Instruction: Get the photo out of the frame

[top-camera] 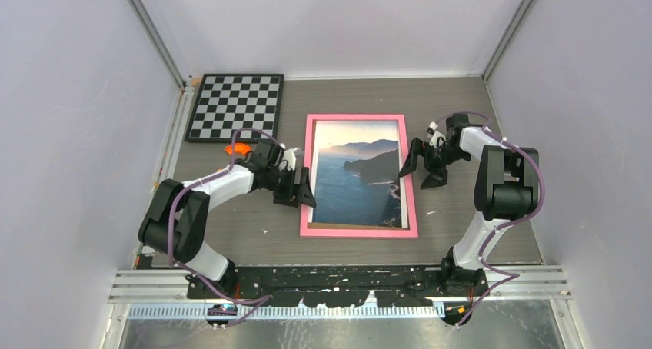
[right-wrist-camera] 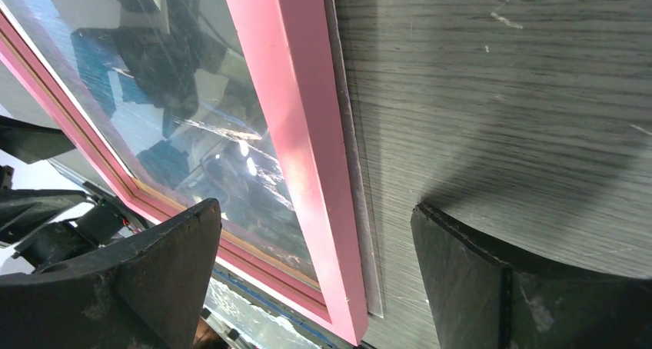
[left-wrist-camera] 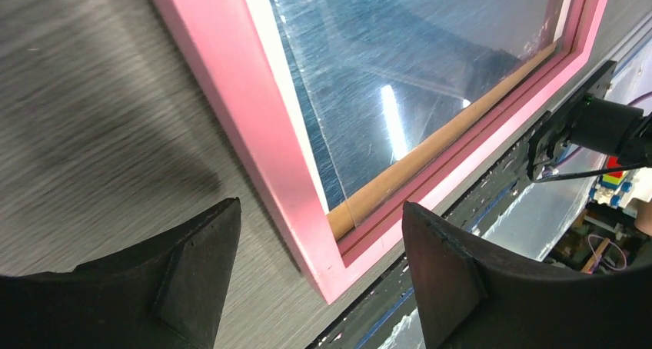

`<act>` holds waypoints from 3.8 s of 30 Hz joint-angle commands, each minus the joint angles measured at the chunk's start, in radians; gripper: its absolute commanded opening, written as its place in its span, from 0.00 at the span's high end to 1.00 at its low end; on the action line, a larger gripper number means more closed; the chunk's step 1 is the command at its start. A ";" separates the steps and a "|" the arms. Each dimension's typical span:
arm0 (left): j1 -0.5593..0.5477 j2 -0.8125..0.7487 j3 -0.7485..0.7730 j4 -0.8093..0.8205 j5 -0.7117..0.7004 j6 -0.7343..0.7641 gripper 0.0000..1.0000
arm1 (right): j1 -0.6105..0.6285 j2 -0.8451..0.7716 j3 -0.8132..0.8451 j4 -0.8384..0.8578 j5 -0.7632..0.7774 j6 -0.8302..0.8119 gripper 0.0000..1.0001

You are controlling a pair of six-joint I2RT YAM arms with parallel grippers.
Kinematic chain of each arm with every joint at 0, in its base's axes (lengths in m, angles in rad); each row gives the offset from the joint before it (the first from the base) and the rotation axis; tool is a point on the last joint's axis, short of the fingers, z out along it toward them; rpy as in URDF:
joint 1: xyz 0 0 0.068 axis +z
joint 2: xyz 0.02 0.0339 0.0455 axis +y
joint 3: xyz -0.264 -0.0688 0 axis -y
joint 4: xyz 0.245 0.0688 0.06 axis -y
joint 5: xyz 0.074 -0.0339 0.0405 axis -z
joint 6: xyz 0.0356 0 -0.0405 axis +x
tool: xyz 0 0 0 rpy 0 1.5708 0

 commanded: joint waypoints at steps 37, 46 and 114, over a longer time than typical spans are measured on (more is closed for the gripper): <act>-0.161 0.084 0.274 -0.154 -0.407 0.073 0.85 | 0.186 -0.067 0.042 0.050 0.361 -0.096 0.61; -0.194 0.135 0.326 -0.154 -0.342 0.054 0.93 | 0.154 -0.079 0.111 0.022 0.396 -0.135 0.94; -0.071 -0.093 -0.024 0.047 -0.008 -0.262 0.33 | 0.428 -0.054 0.040 0.020 -0.010 -0.215 0.30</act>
